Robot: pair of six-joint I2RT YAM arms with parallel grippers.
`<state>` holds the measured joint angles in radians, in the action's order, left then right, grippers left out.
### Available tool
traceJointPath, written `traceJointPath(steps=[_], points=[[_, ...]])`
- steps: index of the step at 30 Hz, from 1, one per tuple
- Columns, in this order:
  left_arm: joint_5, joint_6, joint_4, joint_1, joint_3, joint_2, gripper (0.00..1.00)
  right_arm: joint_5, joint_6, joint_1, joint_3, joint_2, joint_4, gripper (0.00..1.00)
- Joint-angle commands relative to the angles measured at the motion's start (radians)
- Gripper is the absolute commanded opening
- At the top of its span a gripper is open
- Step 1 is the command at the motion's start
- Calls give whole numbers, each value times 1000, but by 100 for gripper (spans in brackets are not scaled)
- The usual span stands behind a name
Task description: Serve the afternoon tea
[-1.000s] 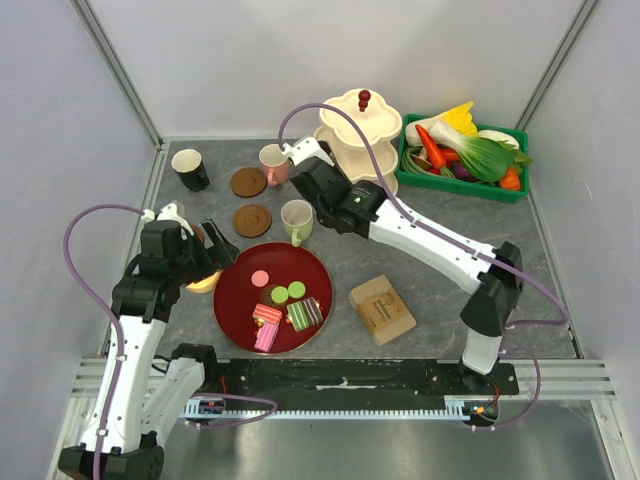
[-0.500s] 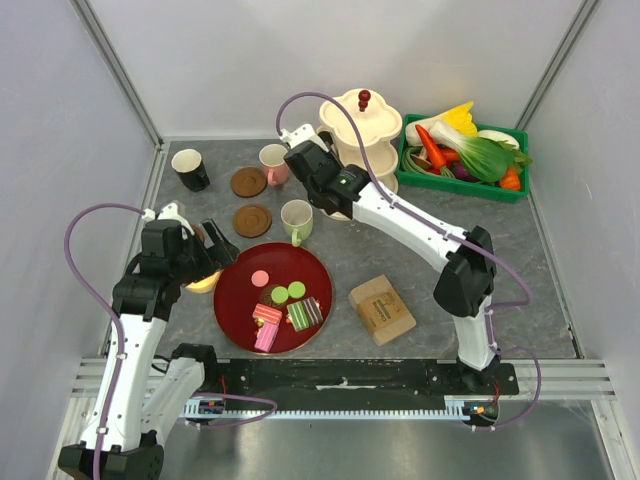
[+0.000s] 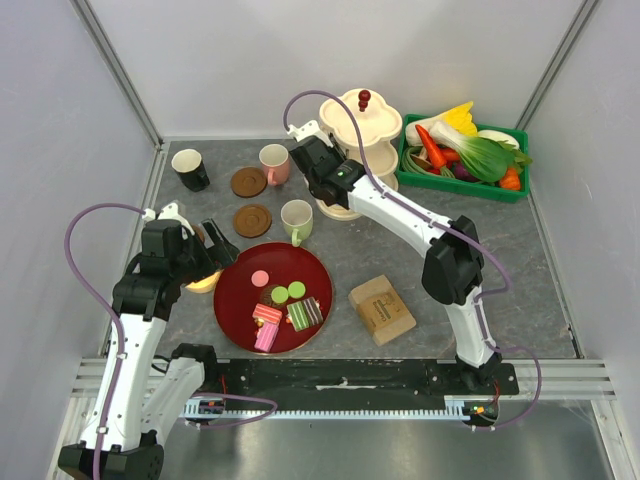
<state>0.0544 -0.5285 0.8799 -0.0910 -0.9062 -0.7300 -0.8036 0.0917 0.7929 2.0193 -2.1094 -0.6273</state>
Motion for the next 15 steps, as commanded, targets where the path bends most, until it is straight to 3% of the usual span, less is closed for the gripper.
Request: traceJointPath(steps=[1, 15], points=[[-7, 44, -36, 2, -14, 12, 98, -39, 14, -9, 47, -11, 64, 43], [-2, 44, -33, 2, -13, 21, 98, -9, -17, -9, -8, 66, 66, 51]])
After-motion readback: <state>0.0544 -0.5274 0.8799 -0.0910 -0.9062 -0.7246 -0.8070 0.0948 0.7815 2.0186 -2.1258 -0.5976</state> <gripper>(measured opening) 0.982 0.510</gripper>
